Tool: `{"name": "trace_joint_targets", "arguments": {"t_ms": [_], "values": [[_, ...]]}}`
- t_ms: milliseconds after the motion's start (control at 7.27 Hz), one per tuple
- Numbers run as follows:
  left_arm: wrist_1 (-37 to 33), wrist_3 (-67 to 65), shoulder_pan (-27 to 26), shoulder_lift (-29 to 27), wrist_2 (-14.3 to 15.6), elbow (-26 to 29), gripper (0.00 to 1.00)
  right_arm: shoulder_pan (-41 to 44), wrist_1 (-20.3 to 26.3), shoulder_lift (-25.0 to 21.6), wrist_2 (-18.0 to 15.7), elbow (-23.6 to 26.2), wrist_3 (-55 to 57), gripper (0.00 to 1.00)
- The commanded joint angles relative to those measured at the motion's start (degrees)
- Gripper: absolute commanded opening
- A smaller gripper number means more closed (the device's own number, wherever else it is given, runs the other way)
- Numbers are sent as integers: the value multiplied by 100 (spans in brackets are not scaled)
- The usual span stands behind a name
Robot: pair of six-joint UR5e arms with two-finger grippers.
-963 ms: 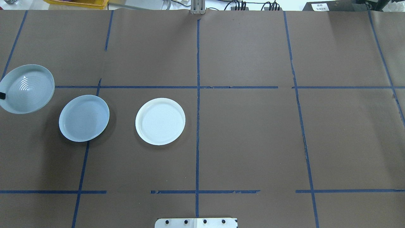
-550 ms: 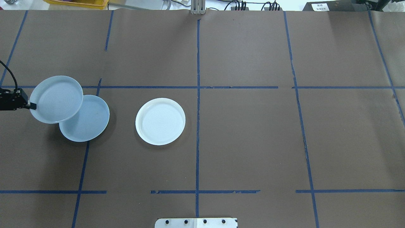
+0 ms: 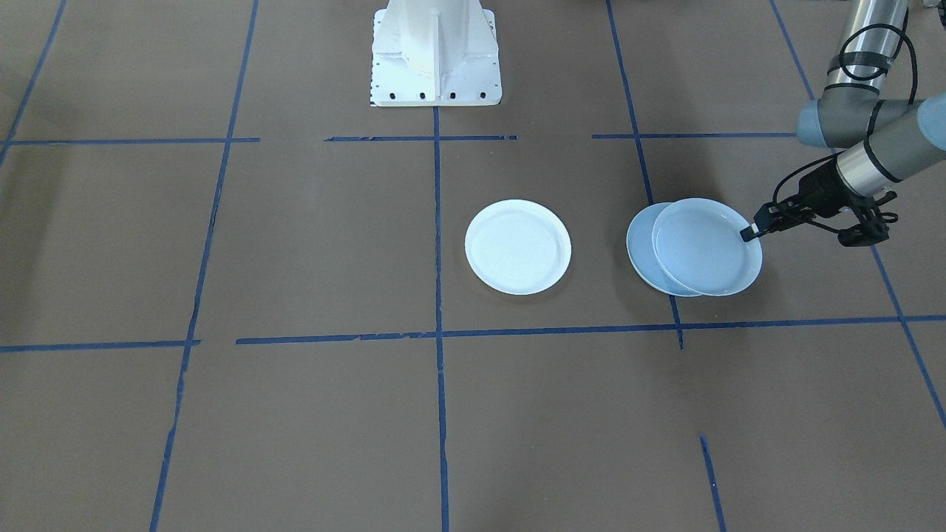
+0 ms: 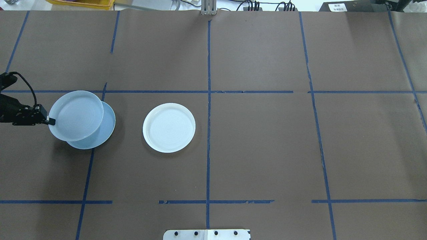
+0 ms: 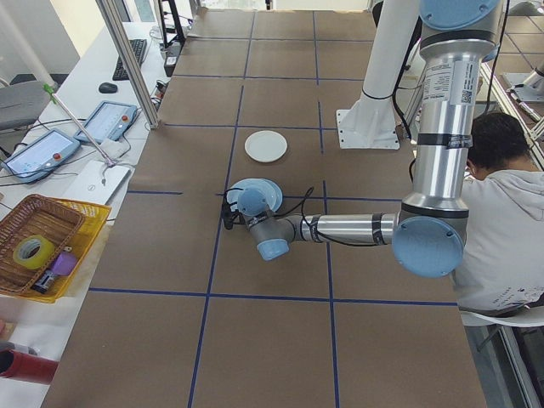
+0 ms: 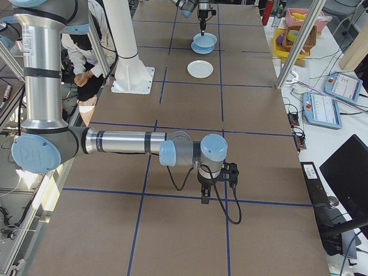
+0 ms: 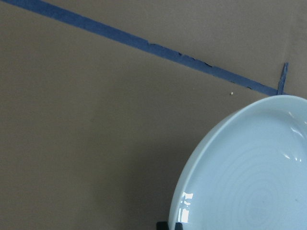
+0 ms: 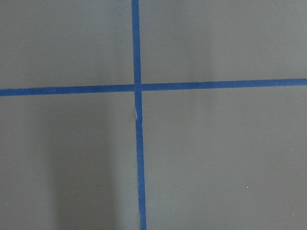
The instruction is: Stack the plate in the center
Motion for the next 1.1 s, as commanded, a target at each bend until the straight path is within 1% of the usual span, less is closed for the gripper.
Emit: {"name": "trace_joint_targets", "arguments": {"t_ms": [0,138,275,413,550,688,826,963], "values": [[-9,-12,136,-3,9,-65,1,0,0,0,5,0,0,100],[-9,-3,145,-3,87,-65,84,0,0,0,-3,0,-9,100],[-9,-20,145,-29,131,-65,100,9,9,0,5,0,0,100],[17,-38,136,-99,27,-240,100,0,0,0,6,0,0,100],[52,-386,145,-143,-130,-642,100,0,0,0,6,0,-9,100],[88,-720,145,-291,-97,-872,100,0,0,0,-3,0,0,100],[210,-915,232,-537,112,-918,100,0,0,0,-3,0,0,100],[263,-1274,668,-904,645,-892,100,0,0,0,5,0,0,100]]}}
